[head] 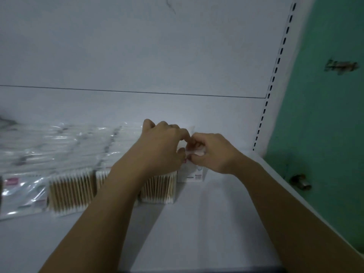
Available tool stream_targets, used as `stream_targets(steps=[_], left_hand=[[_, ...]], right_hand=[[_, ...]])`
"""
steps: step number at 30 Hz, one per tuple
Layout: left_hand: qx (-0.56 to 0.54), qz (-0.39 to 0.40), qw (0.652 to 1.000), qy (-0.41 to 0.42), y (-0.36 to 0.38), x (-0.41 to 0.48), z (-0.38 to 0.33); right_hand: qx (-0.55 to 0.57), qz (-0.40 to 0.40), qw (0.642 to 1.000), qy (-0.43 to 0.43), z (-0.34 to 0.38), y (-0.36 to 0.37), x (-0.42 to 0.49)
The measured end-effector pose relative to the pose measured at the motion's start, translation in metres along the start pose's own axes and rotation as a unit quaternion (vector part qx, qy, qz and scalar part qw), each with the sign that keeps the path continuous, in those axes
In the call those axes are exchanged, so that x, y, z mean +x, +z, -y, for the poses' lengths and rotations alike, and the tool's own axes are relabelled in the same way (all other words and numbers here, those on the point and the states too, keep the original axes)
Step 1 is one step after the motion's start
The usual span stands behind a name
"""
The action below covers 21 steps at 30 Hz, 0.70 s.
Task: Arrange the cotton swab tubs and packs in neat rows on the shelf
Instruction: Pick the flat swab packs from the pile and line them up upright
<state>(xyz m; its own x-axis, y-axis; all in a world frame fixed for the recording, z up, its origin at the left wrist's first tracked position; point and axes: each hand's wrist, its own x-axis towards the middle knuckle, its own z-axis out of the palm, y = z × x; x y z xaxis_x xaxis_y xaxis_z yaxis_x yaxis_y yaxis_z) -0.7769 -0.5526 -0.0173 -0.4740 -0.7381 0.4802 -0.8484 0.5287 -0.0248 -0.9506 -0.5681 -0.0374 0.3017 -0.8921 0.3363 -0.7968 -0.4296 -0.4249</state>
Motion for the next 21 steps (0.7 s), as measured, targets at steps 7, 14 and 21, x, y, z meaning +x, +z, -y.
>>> stream_targets(steps=[7,14,21], left_hand=[[0.032,0.01,0.999,0.006,0.003,0.003,-0.002],[0.022,0.01,0.999,0.029,0.006,0.005,-0.017],[-0.008,0.01,0.998,0.055,0.02,0.002,-0.089]], right_hand=[[-0.129,-0.048,0.99,-0.034,-0.002,0.011,0.001],[-0.153,-0.015,0.988,-0.014,-0.002,-0.011,-0.022],[-0.157,-0.006,0.987,0.018,-0.034,-0.043,-0.076]])
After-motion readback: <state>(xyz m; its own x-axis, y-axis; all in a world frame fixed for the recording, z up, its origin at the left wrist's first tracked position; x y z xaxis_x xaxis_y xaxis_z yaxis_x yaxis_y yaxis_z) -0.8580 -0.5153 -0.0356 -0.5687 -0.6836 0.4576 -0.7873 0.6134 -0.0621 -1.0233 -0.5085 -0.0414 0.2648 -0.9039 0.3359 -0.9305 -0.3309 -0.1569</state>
